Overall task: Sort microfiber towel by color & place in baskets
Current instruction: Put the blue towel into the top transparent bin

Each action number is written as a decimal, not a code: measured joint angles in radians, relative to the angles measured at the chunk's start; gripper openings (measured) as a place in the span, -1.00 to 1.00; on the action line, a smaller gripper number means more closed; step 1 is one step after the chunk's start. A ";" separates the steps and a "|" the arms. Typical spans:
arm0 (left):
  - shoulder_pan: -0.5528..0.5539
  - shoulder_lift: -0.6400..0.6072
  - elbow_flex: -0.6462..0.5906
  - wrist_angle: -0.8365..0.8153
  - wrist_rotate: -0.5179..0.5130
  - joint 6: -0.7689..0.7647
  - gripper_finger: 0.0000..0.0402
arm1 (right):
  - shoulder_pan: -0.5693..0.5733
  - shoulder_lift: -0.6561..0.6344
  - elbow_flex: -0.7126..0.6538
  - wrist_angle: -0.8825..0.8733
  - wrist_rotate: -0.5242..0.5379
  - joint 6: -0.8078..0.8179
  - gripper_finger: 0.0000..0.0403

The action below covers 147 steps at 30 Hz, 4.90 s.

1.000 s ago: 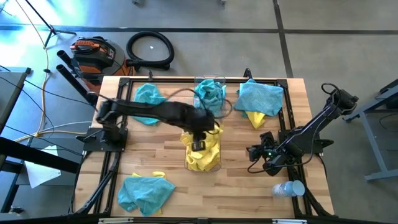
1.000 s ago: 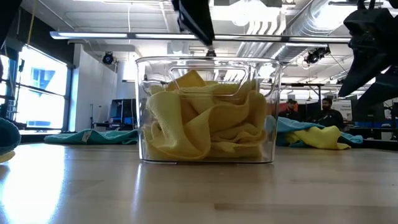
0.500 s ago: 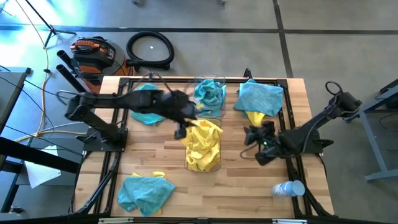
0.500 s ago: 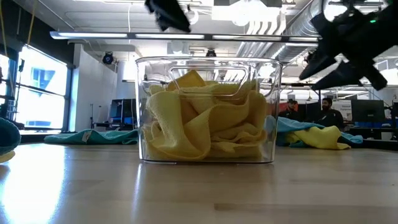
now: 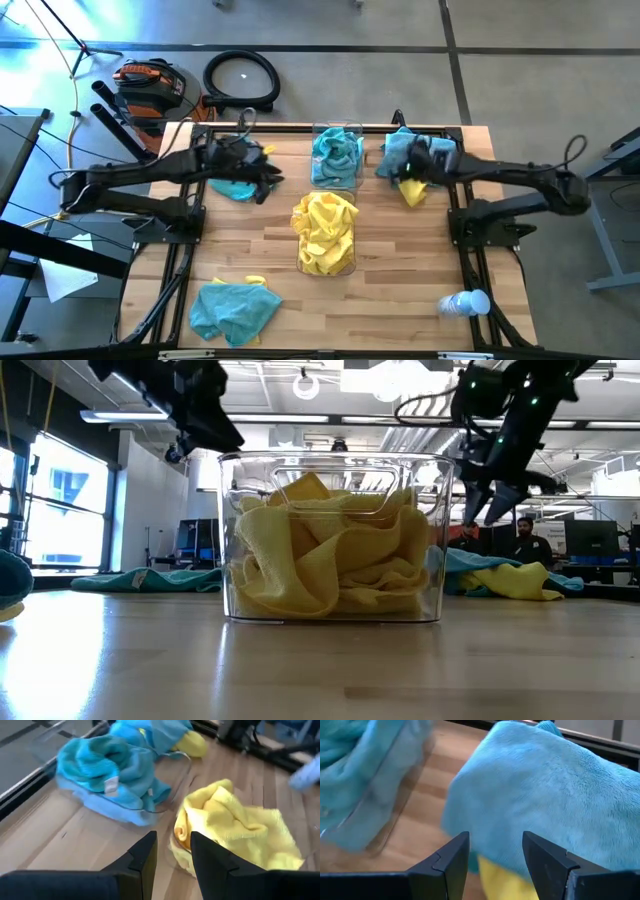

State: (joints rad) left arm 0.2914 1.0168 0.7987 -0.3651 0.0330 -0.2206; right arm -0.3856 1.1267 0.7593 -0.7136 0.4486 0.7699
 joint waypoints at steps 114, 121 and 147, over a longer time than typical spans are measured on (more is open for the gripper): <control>0.076 -0.361 -0.036 -0.214 -0.074 0.173 -0.47 | 0.062 0.332 0.606 0.309 -0.165 -0.413 -1.00; 0.076 -0.361 -0.036 -0.214 -0.074 0.173 -0.47 | 0.051 0.539 0.634 0.346 -0.185 -0.563 -1.00; 0.075 -0.361 -0.036 -0.216 -0.074 0.160 -0.47 | -0.035 0.898 0.638 0.372 -0.389 -0.509 -0.68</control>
State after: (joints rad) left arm 0.3668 0.6559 0.7628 -0.5814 -0.0410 -0.0602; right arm -0.4210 2.0245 1.3975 -0.3414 0.0600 0.2611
